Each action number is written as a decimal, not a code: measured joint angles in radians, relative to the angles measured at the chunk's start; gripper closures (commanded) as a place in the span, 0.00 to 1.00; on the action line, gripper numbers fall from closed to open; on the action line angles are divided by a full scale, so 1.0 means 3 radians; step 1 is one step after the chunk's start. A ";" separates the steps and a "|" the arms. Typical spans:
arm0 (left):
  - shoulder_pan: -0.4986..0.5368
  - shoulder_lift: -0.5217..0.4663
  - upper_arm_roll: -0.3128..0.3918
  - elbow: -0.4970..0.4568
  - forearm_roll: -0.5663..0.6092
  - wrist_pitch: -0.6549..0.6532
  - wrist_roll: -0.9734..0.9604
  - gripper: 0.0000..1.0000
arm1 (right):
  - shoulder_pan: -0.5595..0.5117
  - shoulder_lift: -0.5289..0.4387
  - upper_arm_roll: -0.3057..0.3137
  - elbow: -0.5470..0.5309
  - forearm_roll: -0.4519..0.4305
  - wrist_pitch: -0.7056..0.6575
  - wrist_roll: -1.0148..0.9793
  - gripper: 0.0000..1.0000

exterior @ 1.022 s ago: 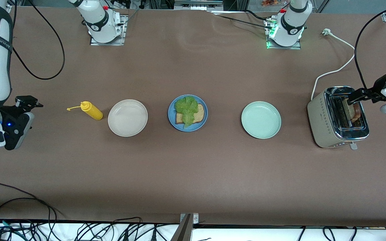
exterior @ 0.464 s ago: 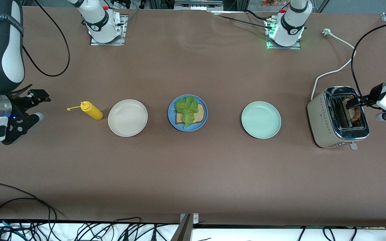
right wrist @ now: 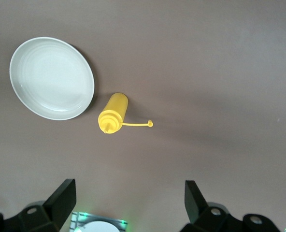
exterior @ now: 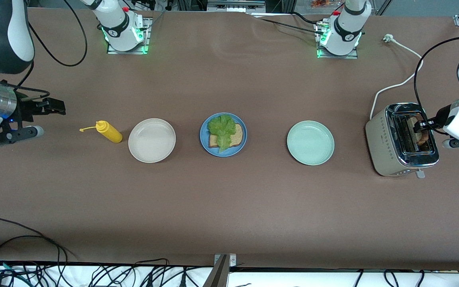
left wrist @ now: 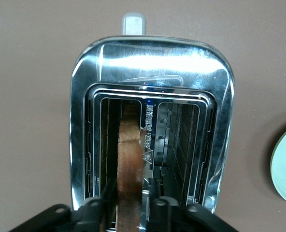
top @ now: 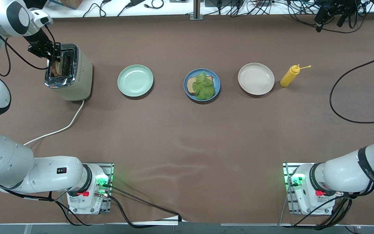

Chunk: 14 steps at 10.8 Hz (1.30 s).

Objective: Make sandwich in blue plate with both arms

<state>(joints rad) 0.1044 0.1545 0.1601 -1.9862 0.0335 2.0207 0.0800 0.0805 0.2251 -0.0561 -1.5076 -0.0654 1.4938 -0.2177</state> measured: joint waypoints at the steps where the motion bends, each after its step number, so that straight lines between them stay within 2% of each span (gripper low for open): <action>1: 0.0000 -0.0001 0.0004 0.0010 0.0007 0.0001 0.0050 1.00 | -0.0028 -0.0193 0.0005 -0.0243 0.0001 0.0161 0.0208 0.00; 3: 0.0001 -0.0003 0.0031 0.0076 0.0009 0.0013 0.0212 1.00 | -0.0106 -0.0506 0.0049 -0.0548 0.0007 0.0326 0.0415 0.00; 5: 0.0001 -0.0021 0.0034 0.0243 0.0009 0.0003 0.0332 1.00 | -0.0148 -0.0723 0.0073 -0.0659 0.0008 0.0350 0.0466 0.00; 7: -0.0004 -0.0151 0.0014 0.0371 0.0009 -0.0114 0.0351 1.00 | -0.0226 -0.0826 0.0118 -0.0705 0.0008 0.0359 0.0467 0.00; 9: -0.0014 -0.0406 -0.0071 0.0406 0.0008 -0.0252 0.0349 1.00 | -0.0414 -0.0830 0.0259 -0.0708 0.0008 0.0388 0.0467 0.00; 11: -0.0017 -0.0650 -0.0251 0.0413 0.0006 -0.0399 0.0292 1.00 | -0.0439 -0.0832 0.0294 -0.0708 0.0014 0.0401 0.0476 0.00; 14: -0.0026 -0.0756 -0.0785 0.0410 0.0004 -0.0423 -0.0211 1.00 | -0.0439 -0.0833 0.0303 -0.0708 0.0035 0.0401 0.0479 0.00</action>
<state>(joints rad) 0.0965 -0.0722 -0.0754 -1.8632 0.0346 1.8938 0.0167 -0.0513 -0.0248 0.0348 -1.7199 -0.0548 1.6142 -0.0740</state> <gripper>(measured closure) 0.916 0.000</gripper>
